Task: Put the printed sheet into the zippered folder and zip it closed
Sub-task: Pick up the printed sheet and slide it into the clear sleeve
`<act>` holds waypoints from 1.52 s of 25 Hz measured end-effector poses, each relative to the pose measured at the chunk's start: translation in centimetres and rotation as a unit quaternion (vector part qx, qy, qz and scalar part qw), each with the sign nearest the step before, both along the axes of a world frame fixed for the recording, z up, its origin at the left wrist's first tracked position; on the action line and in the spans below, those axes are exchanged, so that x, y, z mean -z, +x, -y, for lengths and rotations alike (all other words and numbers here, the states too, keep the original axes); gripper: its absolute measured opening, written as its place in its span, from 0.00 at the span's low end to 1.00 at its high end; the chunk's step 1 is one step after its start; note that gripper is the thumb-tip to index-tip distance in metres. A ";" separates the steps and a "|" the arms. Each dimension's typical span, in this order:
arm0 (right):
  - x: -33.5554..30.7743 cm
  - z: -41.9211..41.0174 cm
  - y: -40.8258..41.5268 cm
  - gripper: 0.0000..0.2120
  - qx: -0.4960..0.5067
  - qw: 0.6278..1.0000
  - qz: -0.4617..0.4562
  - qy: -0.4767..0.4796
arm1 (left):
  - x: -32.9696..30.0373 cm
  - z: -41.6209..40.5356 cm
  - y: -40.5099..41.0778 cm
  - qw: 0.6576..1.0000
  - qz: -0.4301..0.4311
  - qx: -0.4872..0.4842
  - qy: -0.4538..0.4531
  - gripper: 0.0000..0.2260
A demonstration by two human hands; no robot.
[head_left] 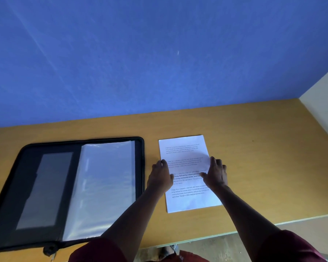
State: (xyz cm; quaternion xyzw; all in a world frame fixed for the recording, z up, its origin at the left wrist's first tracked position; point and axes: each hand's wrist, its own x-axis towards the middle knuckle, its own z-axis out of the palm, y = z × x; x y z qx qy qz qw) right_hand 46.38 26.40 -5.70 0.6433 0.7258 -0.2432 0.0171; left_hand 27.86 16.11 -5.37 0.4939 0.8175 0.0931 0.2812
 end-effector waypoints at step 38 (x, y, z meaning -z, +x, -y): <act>0.8 -0.5 0.0 0.31 -0.013 1.000 -0.015 -0.001 | 0.2 -3.2 1.1 0.762 0.435 -0.475 0.071 0.05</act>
